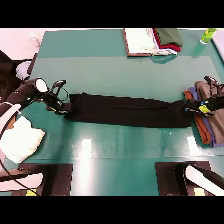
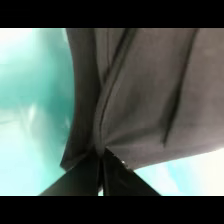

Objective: Fold the shirts.

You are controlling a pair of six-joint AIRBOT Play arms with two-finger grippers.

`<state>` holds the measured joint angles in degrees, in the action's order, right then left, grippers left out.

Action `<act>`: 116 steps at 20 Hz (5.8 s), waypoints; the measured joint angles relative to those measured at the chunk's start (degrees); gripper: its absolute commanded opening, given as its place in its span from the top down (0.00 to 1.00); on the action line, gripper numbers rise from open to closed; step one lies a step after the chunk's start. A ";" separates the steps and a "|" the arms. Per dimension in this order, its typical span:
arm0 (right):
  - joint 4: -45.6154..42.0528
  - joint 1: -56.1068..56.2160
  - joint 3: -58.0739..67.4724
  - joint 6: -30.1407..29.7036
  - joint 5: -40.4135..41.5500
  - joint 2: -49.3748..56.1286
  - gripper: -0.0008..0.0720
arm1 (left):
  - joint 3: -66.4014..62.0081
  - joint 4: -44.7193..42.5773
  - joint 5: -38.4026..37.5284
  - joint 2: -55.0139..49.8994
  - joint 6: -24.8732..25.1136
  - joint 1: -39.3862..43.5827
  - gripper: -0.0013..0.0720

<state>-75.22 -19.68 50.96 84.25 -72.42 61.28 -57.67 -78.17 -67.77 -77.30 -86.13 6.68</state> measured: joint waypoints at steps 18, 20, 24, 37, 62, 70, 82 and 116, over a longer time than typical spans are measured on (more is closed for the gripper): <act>0.26 0.46 -7.13 -1.25 4.68 2.27 0.12 | -3.48 -8.96 -6.21 12.31 -3.85 -0.02 0.31; 0.52 1.92 -7.26 -1.20 5.86 4.66 0.12 | -3.78 -6.54 -6.36 12.48 -3.89 -0.02 0.31; 0.76 5.68 -7.15 0.35 8.68 8.24 0.27 | -4.02 -3.04 -6.29 12.61 -3.91 -0.02 0.31; 0.13 10.91 -2.54 1.55 10.14 2.67 0.97 | -3.34 14.36 5.53 10.99 0.04 4.61 0.96; 0.85 39.19 45.20 8.52 -9.01 8.90 0.97 | -26.82 14.80 13.68 -19.54 -1.79 27.23 0.95; 9.16 54.40 47.15 9.33 5.07 19.12 0.96 | -27.45 -3.37 5.42 1.55 -1.90 8.37 0.95; 11.30 70.49 54.60 6.03 26.97 40.57 0.37 | -27.50 -11.82 -0.81 17.16 -1.64 -4.72 0.95; 2.36 47.56 47.52 14.40 6.12 41.44 0.96 | -27.50 1.88 -4.74 17.62 0.96 -4.96 0.95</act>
<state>-72.86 27.88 98.48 98.65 -66.30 102.72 -85.17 -76.29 -72.51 -59.68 -85.17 1.72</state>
